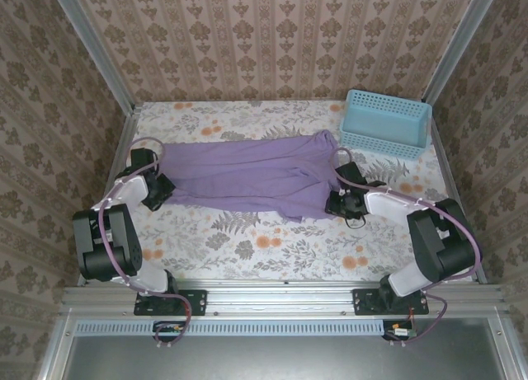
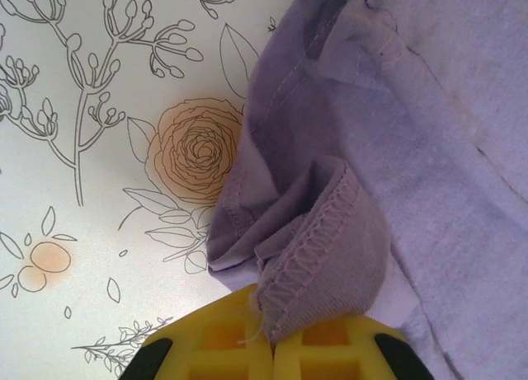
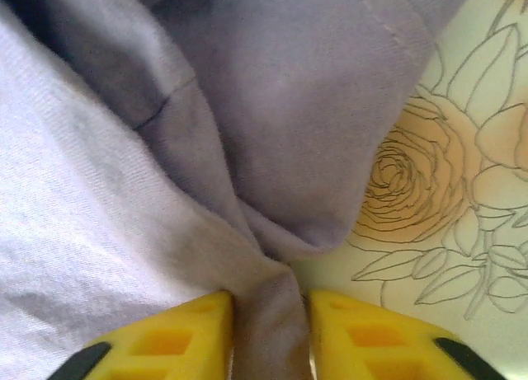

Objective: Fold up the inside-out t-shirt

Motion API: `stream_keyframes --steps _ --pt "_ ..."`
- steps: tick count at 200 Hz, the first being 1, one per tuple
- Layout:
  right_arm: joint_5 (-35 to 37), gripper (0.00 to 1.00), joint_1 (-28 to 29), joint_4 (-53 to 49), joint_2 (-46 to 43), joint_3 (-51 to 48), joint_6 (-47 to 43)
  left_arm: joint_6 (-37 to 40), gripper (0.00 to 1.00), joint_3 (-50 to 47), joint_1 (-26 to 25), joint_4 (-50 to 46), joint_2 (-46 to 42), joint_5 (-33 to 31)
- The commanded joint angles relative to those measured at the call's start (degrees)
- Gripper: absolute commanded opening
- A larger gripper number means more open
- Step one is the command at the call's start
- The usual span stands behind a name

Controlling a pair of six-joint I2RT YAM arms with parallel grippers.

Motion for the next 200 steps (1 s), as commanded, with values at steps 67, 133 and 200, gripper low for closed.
stream_keyframes --steps 67,133,200 --pt "6.3 0.06 3.0 -15.8 -25.8 -8.4 4.8 -1.0 0.03 -8.7 -1.1 -5.3 -18.8 -3.1" --pt "-1.5 0.03 4.0 -21.9 -42.0 -12.0 11.3 -7.2 0.07 -21.1 -2.0 -9.3 -37.9 -2.4" --pt "-0.7 0.05 4.1 -22.9 -33.8 4.2 8.6 -6.8 0.08 -11.6 -2.1 -7.4 -31.5 -4.5"
